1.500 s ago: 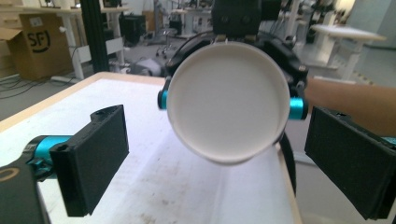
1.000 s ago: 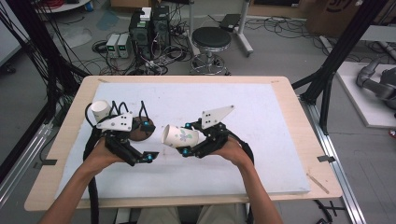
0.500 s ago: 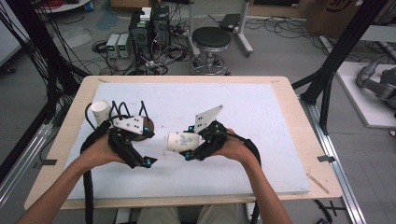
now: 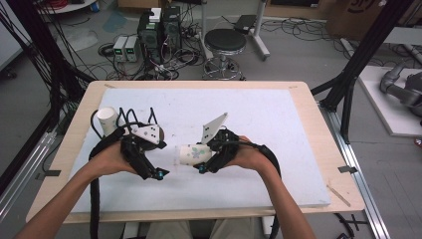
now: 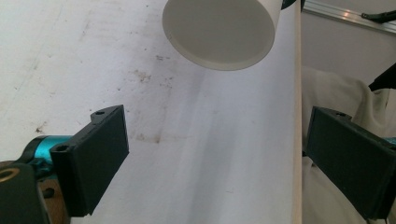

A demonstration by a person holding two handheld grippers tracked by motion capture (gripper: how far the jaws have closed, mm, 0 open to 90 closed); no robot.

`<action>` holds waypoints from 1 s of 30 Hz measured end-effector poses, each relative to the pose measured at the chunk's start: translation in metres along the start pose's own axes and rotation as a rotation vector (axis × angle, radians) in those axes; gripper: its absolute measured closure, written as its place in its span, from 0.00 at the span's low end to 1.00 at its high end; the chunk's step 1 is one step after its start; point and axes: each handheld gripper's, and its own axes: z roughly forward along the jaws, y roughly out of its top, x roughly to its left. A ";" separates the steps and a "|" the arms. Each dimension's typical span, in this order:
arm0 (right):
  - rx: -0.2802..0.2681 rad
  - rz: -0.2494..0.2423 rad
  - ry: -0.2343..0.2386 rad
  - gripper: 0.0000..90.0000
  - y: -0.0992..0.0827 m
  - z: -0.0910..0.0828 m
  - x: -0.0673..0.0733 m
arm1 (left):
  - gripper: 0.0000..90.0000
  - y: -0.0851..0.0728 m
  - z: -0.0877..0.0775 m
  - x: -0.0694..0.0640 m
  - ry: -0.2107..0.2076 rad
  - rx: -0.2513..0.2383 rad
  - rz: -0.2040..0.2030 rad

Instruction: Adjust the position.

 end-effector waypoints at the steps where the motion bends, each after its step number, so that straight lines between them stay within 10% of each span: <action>1: 0.006 0.000 0.000 0.34 0.000 0.001 0.000 | 0.07 0.001 0.000 0.000 0.000 0.010 0.003; 30: 0.090 -0.029 0.044 0.34 0.003 0.013 0.002 | 0.07 0.016 0.029 0.001 -0.017 0.065 0.031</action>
